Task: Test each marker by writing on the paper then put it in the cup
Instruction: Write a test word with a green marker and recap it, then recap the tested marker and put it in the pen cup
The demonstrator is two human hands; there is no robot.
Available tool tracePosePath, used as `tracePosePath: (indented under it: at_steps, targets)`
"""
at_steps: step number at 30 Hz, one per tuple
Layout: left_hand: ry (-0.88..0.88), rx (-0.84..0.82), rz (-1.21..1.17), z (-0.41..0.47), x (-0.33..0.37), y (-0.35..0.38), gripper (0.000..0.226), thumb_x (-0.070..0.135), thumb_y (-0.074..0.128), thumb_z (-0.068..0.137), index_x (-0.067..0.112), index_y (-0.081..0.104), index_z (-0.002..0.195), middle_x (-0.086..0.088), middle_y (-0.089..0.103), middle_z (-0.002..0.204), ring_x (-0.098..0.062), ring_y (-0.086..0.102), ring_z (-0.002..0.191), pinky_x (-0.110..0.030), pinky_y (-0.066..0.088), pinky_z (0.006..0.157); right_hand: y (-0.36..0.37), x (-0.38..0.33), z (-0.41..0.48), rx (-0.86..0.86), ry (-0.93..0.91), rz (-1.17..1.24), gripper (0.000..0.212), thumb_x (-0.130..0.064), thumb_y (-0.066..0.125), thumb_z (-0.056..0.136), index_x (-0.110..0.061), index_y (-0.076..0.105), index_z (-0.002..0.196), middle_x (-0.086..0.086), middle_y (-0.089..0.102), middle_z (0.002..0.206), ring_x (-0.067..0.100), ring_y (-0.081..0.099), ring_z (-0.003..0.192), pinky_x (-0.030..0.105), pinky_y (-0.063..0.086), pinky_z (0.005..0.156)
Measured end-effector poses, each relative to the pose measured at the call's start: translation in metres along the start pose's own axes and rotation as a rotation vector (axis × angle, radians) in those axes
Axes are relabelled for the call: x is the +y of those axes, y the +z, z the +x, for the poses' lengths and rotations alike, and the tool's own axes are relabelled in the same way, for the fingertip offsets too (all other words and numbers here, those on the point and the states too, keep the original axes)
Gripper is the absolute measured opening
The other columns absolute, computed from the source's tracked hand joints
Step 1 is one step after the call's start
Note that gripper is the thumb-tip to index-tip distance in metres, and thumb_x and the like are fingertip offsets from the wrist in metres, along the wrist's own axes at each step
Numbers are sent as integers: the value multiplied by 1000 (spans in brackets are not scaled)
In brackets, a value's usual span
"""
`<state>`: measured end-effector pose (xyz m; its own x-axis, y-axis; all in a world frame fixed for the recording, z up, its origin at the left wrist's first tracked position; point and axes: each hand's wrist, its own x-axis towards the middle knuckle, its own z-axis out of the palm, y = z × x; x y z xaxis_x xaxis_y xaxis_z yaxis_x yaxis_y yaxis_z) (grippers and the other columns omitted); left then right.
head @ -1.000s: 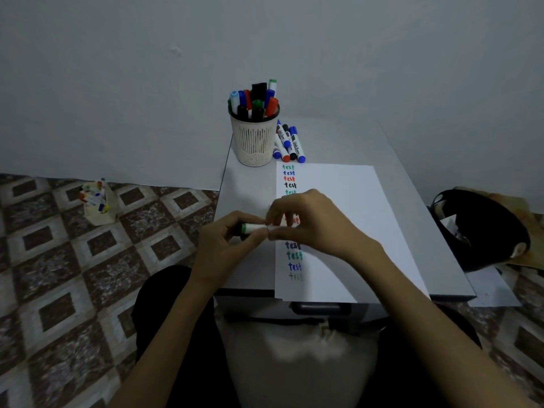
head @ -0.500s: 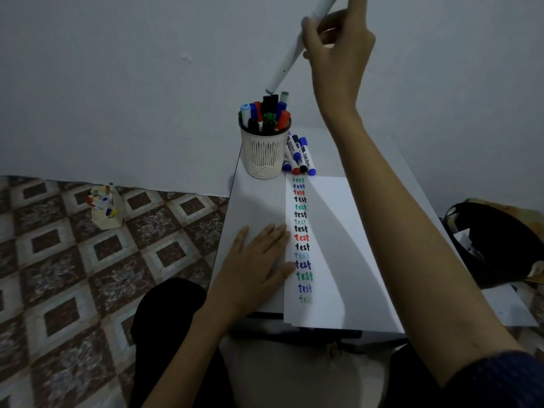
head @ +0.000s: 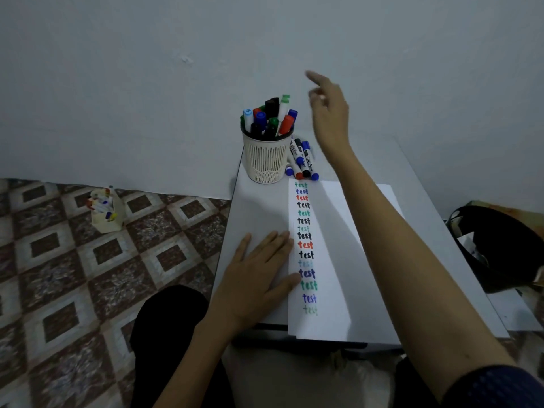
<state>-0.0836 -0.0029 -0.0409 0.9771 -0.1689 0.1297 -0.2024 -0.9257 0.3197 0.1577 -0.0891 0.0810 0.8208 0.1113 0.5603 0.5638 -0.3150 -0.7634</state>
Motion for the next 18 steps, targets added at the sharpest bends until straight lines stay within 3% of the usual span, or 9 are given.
tracePosePath:
  at_steps: [1,3,5,6,9,13,16,18]
  targets:
    - [0,4,-4,0,0,0,71,65,12,88,28,12,148,16,2,153,1,-4,141,-40,-5,117,-5,10,-4,-23,100,-21,41,-1,41,92,-15,59,127,8,59,113,15,55,99,20,44,83]
    - [3,4,3,-1,0,0,68,65,13,88,32,10,148,15,3,154,1,-4,141,-41,-4,116,-12,36,-17,-236,269,-213,44,5,43,86,-10,60,123,13,62,116,22,59,99,29,47,83]
    - [10,3,16,-1,1,-1,64,66,14,89,38,9,147,15,3,155,0,-5,141,-42,-4,116,-15,59,-32,-438,343,-404,38,-1,53,84,-14,64,118,14,64,117,26,61,100,34,49,86]
    - [13,-1,19,0,1,-1,62,66,13,89,40,11,146,15,3,155,0,-5,141,-42,-5,116,-15,67,-38,-461,350,-442,34,-7,59,83,-16,67,115,14,64,116,27,61,100,34,50,86]
    - [8,-8,17,0,1,-2,62,66,12,88,42,16,145,16,3,155,0,-6,141,-42,-5,116,-10,76,-49,-398,290,-481,28,-21,69,82,-17,69,110,12,62,109,27,59,98,32,48,78]
    - [7,-4,13,0,0,-2,63,68,11,87,42,18,144,15,5,155,0,-4,141,-41,-5,116,-9,78,-56,-203,223,-467,20,-18,63,87,-12,70,105,11,58,104,25,57,92,25,39,71]
    - [13,13,-6,-1,0,-1,62,67,13,88,43,19,144,15,7,155,1,-4,141,-41,-5,116,-19,70,-62,108,214,-231,19,-11,61,87,-7,68,104,10,57,103,20,57,83,19,46,70]
    - [14,21,-11,-1,-1,0,62,67,16,88,40,17,145,15,8,155,1,-3,141,-41,-3,116,-30,56,-68,286,274,96,19,-8,62,86,-8,66,104,8,60,97,21,63,79,30,58,71]
